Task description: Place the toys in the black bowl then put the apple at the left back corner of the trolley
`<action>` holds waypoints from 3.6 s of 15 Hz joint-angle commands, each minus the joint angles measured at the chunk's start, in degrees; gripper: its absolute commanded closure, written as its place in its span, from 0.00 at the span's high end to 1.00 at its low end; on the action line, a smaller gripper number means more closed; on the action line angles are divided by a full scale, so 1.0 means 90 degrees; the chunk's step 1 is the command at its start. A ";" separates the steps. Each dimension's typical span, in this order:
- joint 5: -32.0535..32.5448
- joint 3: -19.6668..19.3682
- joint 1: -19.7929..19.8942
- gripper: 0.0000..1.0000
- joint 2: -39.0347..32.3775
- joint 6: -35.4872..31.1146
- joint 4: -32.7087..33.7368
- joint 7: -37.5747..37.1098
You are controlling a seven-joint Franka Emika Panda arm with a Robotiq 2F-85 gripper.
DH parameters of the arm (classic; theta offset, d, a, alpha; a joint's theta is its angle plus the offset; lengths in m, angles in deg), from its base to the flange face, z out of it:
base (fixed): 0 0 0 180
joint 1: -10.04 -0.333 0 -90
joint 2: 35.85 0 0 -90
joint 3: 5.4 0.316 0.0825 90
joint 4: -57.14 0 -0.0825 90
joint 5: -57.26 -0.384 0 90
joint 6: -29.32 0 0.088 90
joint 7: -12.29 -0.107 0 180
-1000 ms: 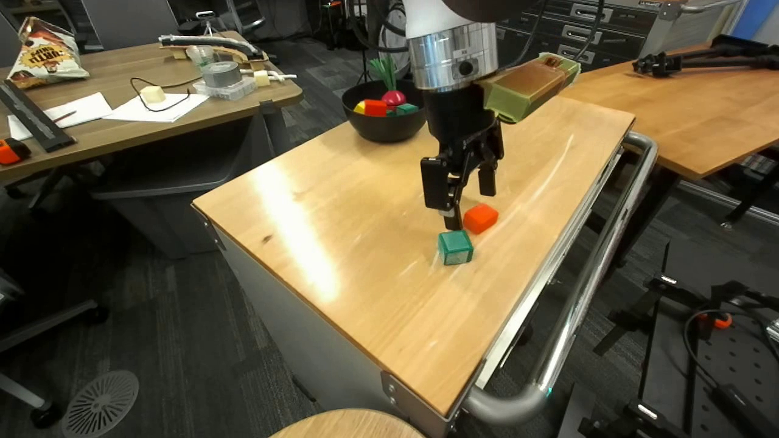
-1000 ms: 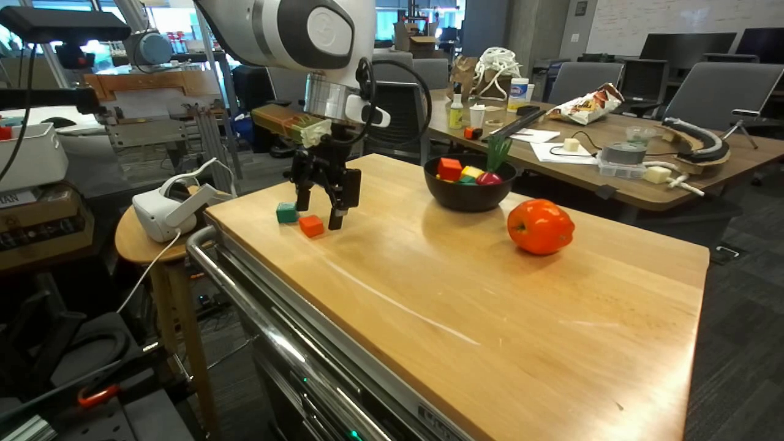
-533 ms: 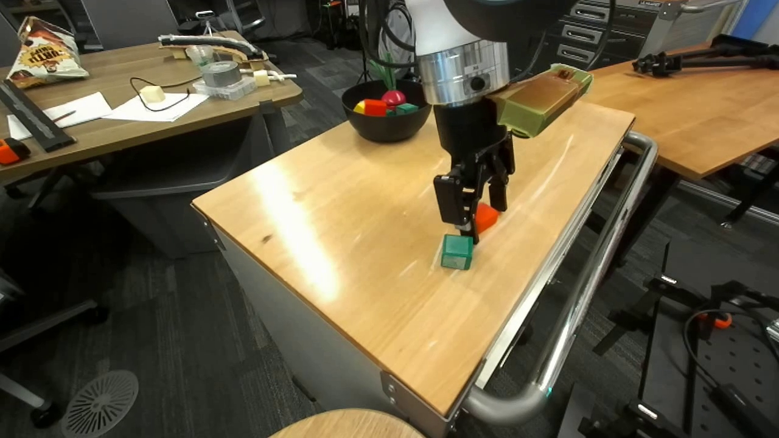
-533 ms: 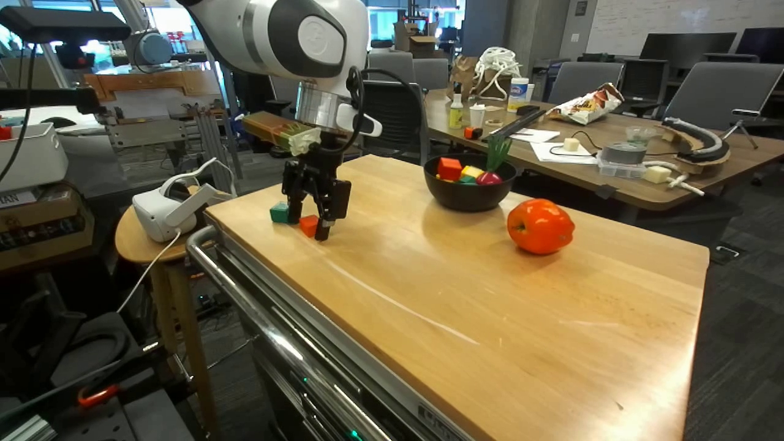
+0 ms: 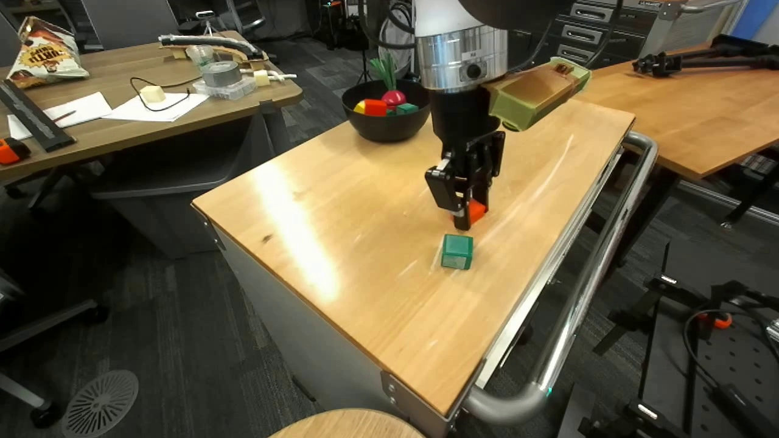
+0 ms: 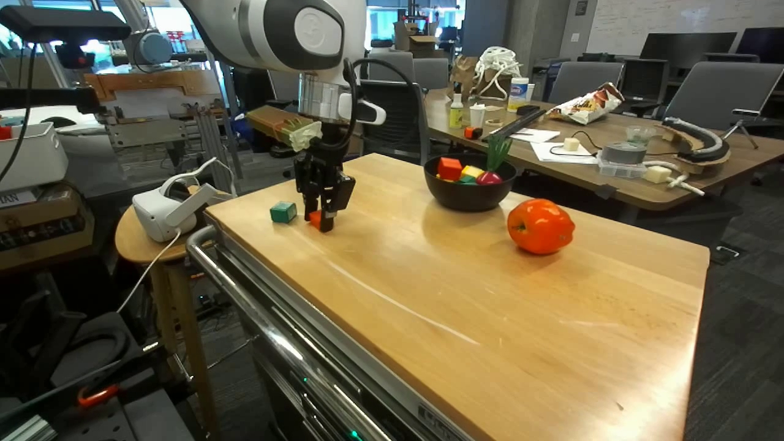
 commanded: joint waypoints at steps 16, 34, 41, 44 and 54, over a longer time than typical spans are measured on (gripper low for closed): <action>0.4606 -0.0821 0.0308 0.21 -0.0554 -0.3007 0.2290 -0.2400; 0.1645 -0.0216 0.0384 1.00 0.0896 -0.1160 0.0970 0.1564; -0.1259 -0.0204 0.0228 1.00 0.1627 -0.0338 0.0226 0.4552; -0.1024 -0.0160 0.0228 1.00 0.1534 -0.0461 0.0214 0.4256; 0.0534 0.0717 -0.0421 1.00 0.1697 -0.0368 -0.0958 0.2469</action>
